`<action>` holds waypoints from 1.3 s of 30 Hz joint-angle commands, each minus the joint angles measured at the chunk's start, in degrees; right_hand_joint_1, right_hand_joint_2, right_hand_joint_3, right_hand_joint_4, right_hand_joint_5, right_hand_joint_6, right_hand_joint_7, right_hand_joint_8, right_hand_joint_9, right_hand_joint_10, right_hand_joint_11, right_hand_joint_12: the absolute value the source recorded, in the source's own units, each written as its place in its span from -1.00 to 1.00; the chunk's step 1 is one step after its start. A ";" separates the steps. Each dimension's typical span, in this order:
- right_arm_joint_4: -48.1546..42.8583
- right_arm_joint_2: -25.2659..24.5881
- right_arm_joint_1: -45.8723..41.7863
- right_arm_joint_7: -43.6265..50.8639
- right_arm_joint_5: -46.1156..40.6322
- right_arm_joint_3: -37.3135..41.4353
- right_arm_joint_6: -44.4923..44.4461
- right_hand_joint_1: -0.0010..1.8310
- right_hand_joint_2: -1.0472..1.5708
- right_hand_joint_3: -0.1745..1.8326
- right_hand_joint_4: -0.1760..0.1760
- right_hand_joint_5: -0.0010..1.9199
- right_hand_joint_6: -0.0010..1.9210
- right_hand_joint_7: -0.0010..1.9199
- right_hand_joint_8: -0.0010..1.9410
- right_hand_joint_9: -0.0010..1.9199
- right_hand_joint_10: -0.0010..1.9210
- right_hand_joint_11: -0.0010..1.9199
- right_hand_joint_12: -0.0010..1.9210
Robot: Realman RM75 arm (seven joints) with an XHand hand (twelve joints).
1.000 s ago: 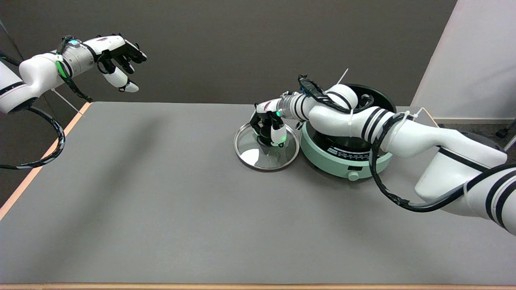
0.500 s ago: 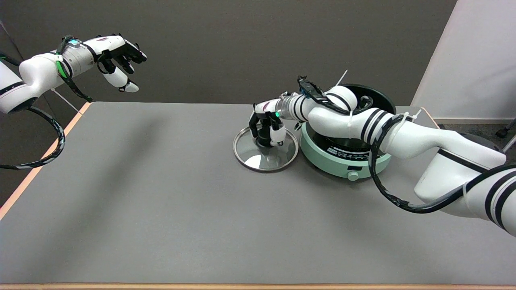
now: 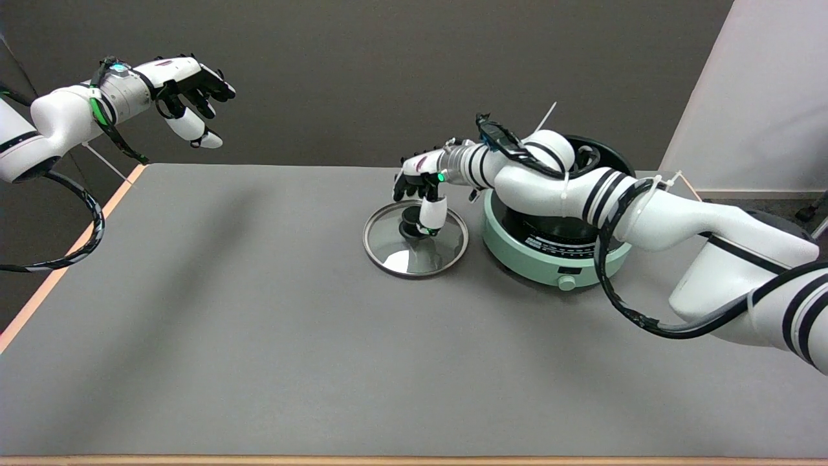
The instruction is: Place the pot lid onto the table.
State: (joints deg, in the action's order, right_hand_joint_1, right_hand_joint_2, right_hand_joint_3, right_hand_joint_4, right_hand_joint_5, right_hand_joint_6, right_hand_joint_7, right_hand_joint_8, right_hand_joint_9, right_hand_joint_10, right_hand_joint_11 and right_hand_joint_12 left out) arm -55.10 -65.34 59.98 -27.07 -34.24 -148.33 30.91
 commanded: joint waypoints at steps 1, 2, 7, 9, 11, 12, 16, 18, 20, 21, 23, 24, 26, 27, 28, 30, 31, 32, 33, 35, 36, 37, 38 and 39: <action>-6.64 3.45 1.41 0.96 3.18 0.90 1.46 0.13 0.12 0.24 0.27 -0.59 -0.85 -0.68 -0.84 -0.68 -0.66 -0.54 0.31; -7.50 4.07 1.34 0.96 3.89 1.60 1.70 0.10 0.11 0.24 0.28 -0.61 -0.85 -0.71 -0.85 -0.72 -0.66 -0.51 0.21; -12.62 7.25 -0.07 0.96 6.38 6.72 2.35 0.03 0.08 0.20 0.29 -0.67 -0.84 -0.80 -0.84 -0.82 -0.67 -0.58 -0.10; -15.56 9.27 -0.96 0.58 6.64 9.81 1.57 0.01 0.08 0.19 0.29 -0.68 -0.84 -0.80 -0.84 -0.83 -0.67 -0.59 -0.10; -18.59 11.41 -2.63 0.41 6.73 13.54 -0.55 0.02 0.05 0.23 0.28 -0.68 -0.83 -0.81 -0.83 -0.79 -0.75 -0.60 -0.07; -20.63 12.83 -3.96 0.40 6.73 15.98 -2.20 0.02 0.05 0.23 0.29 -0.68 -0.83 -0.78 -0.83 -0.77 -0.75 -0.60 -0.06; -27.07 17.02 -8.78 0.40 6.73 23.65 -6.34 -0.01 0.08 0.22 0.35 -0.61 -0.82 -0.65 -0.82 -0.65 -0.71 -0.55 0.08; -29.81 17.97 -10.96 0.32 6.58 26.83 -7.05 -0.02 0.09 0.22 0.35 -0.59 -0.82 -0.61 -0.82 -0.61 -0.70 -0.54 0.13; -32.51 18.87 -13.00 0.32 6.72 30.10 -7.77 -0.03 0.10 0.20 0.34 -0.59 -0.81 -0.59 -0.81 -0.59 -0.69 -0.52 0.18; -34.14 19.42 -14.56 0.32 6.73 32.20 -8.40 -0.04 0.10 0.20 0.34 -0.59 -0.81 -0.58 -0.81 -0.59 -0.68 -0.52 0.18; -36.74 20.15 -17.16 0.32 6.73 35.69 -9.68 -0.05 0.10 0.19 0.33 -0.58 -0.81 -0.57 -0.81 -0.58 -0.68 -0.52 0.18; -38.53 20.70 -19.10 0.32 6.73 38.02 -10.77 -0.06 0.10 0.18 0.32 -0.58 -0.81 -0.57 -0.81 -0.58 -0.67 -0.52 0.19; -41.07 21.52 -22.28 0.32 6.73 41.17 -12.02 -0.08 0.11 0.15 0.30 -0.57 -0.83 -0.56 -0.82 -0.58 -0.63 -0.52 0.17; -43.16 21.91 -24.53 0.32 6.73 43.63 -12.79 -0.13 0.12 0.14 0.26 -0.57 -0.83 -0.55 -0.82 -0.57 -0.63 -0.52 0.16; -45.39 22.30 -26.39 0.32 6.73 46.11 -13.28 -0.16 0.12 0.13 0.22 -0.57 -0.83 -0.54 -0.82 -0.57 -0.62 -0.52 0.16; -48.59 22.79 -30.26 0.32 6.96 50.01 -14.15 -0.19 0.13 0.11 0.15 -0.58 -0.81 -0.54 -0.81 -0.55 -0.65 -0.55 0.12; -50.68 23.19 -33.07 0.32 7.50 52.59 -14.72 -0.21 0.13 0.10 0.11 -0.58 -0.81 -0.54 -0.81 -0.56 -0.65 -0.57 0.08; -51.62 23.36 -34.57 0.32 7.99 53.77 -15.05 -0.22 0.13 0.09 0.06 -0.58 -0.81 -0.54 -0.80 -0.56 -0.65 -0.59 0.03; -52.42 23.36 -37.08 0.32 8.69 55.81 -15.91 -0.23 0.14 0.08 0.01 -0.59 -0.81 -0.55 -0.80 -0.57 -0.65 -0.61 -0.03; -52.31 23.52 -40.03 0.32 8.34 58.20 -18.72 -0.24 0.14 0.07 -0.05 -0.59 -0.81 -0.56 -0.80 -0.58 -0.65 -0.64 -0.08; -52.14 23.60 -41.92 0.32 8.25 59.45 -19.52 -0.24 0.14 0.06 -0.09 -0.59 -0.81 -0.56 -0.80 -0.59 -0.64 -0.65 -0.09; -52.06 23.60 -42.96 0.32 8.47 60.47 -19.54 -0.24 0.14 0.05 -0.14 -0.59 -0.81 -0.56 -0.79 -0.60 -0.64 -0.66 -0.10; -52.05 23.68 -44.84 0.55 8.79 62.43 -19.54 -0.24 0.14 0.05 -0.19 -0.58 -0.80 -0.56 -0.79 -0.60 -0.64 -0.67 -0.11; -51.97 23.68 -46.22 0.64 8.88 64.57 -19.39 -0.24 0.14 0.04 -0.21 -0.58 -0.80 -0.56 -0.79 -0.60 -0.63 -0.68 -0.12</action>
State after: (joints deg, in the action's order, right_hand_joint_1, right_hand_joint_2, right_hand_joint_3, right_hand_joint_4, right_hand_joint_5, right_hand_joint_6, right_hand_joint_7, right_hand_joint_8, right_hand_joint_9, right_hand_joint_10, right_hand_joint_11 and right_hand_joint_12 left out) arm -91.73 -47.23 39.28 -26.65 -27.67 -111.40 21.36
